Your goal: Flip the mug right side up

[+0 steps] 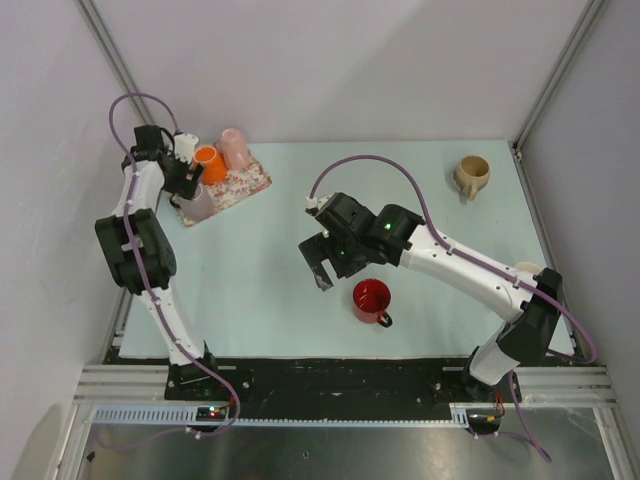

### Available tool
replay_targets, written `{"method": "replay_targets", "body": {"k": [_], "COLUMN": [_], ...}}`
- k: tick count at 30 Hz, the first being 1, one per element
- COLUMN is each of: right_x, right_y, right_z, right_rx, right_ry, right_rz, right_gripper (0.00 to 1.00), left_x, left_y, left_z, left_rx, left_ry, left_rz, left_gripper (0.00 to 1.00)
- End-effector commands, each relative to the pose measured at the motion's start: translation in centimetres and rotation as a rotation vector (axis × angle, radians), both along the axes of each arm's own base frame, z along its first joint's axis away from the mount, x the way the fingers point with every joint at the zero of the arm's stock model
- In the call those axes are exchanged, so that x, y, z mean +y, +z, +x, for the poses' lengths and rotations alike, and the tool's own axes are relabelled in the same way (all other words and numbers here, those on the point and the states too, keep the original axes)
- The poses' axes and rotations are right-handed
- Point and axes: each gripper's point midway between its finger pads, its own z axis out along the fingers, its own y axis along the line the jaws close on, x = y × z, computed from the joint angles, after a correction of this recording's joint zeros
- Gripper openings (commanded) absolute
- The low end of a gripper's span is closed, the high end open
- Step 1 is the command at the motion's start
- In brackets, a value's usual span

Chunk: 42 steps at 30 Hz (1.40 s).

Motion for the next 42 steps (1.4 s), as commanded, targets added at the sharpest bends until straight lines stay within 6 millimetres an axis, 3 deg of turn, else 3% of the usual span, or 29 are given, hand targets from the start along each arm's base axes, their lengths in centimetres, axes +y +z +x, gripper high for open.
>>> {"method": "replay_targets", "body": {"k": [1, 6, 9, 12, 14, 17, 21, 27, 32, 36, 42], "right_x": [0.2, 0.7, 0.9, 1.0, 1.1, 1.0, 1.0, 1.4, 1.4, 1.3, 0.5], "right_y": [0.6, 0.3, 0.0, -0.3, -0.6, -1.1, -1.5, -1.7, -1.5, -1.7, -2.1], "right_z": [0.1, -0.2, -0.4, -0.5, -0.6, -0.7, -0.9, -1.2, -0.9, -1.0, -0.7], "right_rx": [-0.016, 0.006, 0.014, 0.024, 0.030, 0.035, 0.042, 0.065, 0.071, 0.083, 0.073], "right_ry": [0.009, 0.023, 0.030, 0.037, 0.041, 0.049, 0.051, 0.073, 0.065, 0.059, 0.035], "right_rz": [0.015, 0.019, 0.016, 0.015, 0.011, -0.001, -0.009, -0.012, -0.043, -0.056, -0.103], "right_gripper": [1.00, 0.99, 0.99, 0.99, 0.99, 0.99, 0.99, 0.99, 0.99, 0.99, 0.99], "left_x": [-3.0, -0.9, 0.5, 1.2, 1.9, 4.1, 7.1, 6.1, 5.4, 4.5, 2.9], "left_y": [2.0, 7.4, 8.1, 6.4, 4.7, 3.3, 2.0, -0.7, -1.6, -2.5, -5.5], "left_z": [-2.3, -1.0, -1.3, -2.6, -3.0, -2.3, -0.9, 0.7, 3.0, 4.3, 3.7], "left_rx": [0.015, -0.120, -0.127, -0.056, -0.007, 0.013, 0.022, 0.019, -0.012, -0.008, 0.064], "left_ry": [-0.092, -0.086, -0.127, -0.223, -0.276, -0.300, -0.306, -0.471, -0.558, -0.605, -0.633], "left_rz": [-0.069, -0.104, -0.102, -0.041, 0.001, 0.036, 0.085, 0.094, 0.115, 0.143, 0.124], "left_gripper": [0.96, 0.99, 1.00, 0.98, 0.88, 0.74, 0.75, 0.77, 0.78, 0.73, 0.69]}}
